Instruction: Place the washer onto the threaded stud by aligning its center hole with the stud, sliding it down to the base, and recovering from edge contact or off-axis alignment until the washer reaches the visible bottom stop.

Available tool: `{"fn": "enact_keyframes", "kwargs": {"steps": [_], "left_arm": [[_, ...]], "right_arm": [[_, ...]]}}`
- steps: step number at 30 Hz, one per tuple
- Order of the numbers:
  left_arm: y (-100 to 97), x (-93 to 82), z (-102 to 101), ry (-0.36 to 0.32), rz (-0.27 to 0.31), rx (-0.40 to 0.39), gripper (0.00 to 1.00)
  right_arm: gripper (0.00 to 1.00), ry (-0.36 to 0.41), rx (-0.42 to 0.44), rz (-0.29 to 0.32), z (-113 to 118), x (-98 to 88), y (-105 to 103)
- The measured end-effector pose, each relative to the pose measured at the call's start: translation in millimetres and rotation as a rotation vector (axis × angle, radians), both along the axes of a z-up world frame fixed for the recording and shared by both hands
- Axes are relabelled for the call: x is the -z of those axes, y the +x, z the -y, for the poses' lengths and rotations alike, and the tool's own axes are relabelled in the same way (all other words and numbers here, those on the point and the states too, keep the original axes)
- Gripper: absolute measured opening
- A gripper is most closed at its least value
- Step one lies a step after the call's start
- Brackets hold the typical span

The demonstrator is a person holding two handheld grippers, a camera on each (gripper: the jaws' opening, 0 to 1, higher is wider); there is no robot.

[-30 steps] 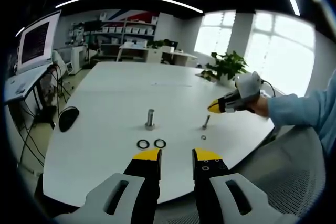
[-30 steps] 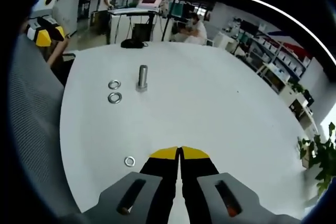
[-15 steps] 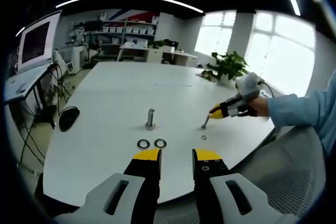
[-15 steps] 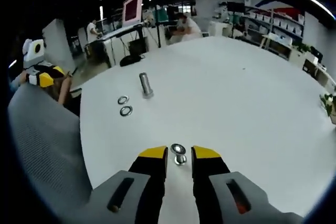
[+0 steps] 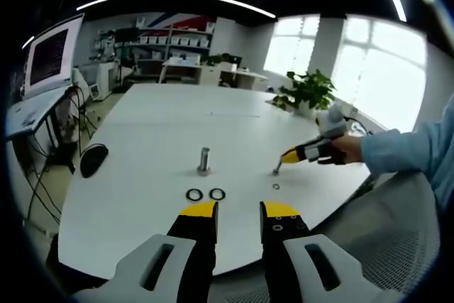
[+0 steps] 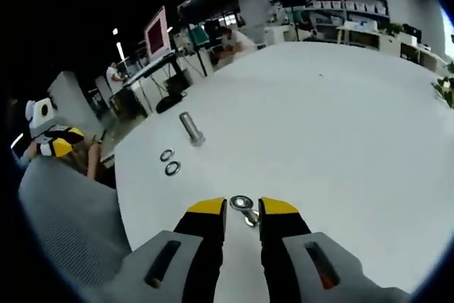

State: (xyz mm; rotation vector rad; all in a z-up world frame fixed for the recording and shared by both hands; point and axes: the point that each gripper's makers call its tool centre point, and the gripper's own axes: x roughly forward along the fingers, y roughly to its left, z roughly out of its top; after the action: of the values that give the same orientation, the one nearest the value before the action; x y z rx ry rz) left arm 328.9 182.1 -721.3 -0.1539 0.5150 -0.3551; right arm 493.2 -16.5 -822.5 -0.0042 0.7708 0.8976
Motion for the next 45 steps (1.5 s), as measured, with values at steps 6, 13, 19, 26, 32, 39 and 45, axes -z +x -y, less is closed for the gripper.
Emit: {"fn": "enact_keyframes", "kwargs": {"steps": [6,13,19,26,32,39,45], "left_arm": [[0.0,-0.2,0,-0.002,0.000,0.000,0.21],[0.0,0.0,1,-0.002,0.000,0.004,0.21],[0.0,0.1,1,-0.001,-0.001,0.008,0.21],[0.1,0.1,1,-0.001,0.000,0.010,0.21],[0.1,0.0,1,-0.001,-0.001,0.009,0.21],[0.0,-0.1,1,-0.002,-0.001,0.008,0.21],[-0.2,0.1,1,-0.001,-0.002,0.007,0.21]], "right_arm": [[0.20,0.015,0.010,-0.016,-3,3.2,1],[0.19,0.049,0.024,-0.032,-4,3.6,3],[0.16,0.061,0.025,-0.019,-4,-0.2,4],[0.16,0.071,0.014,-0.012,-3,-2.7,6],[0.16,0.047,-0.013,0.049,3,-8.0,13],[0.16,-0.052,-0.092,0.121,2,-1.1,7],[0.16,-0.066,-0.090,0.143,2,-0.2,10]]}}
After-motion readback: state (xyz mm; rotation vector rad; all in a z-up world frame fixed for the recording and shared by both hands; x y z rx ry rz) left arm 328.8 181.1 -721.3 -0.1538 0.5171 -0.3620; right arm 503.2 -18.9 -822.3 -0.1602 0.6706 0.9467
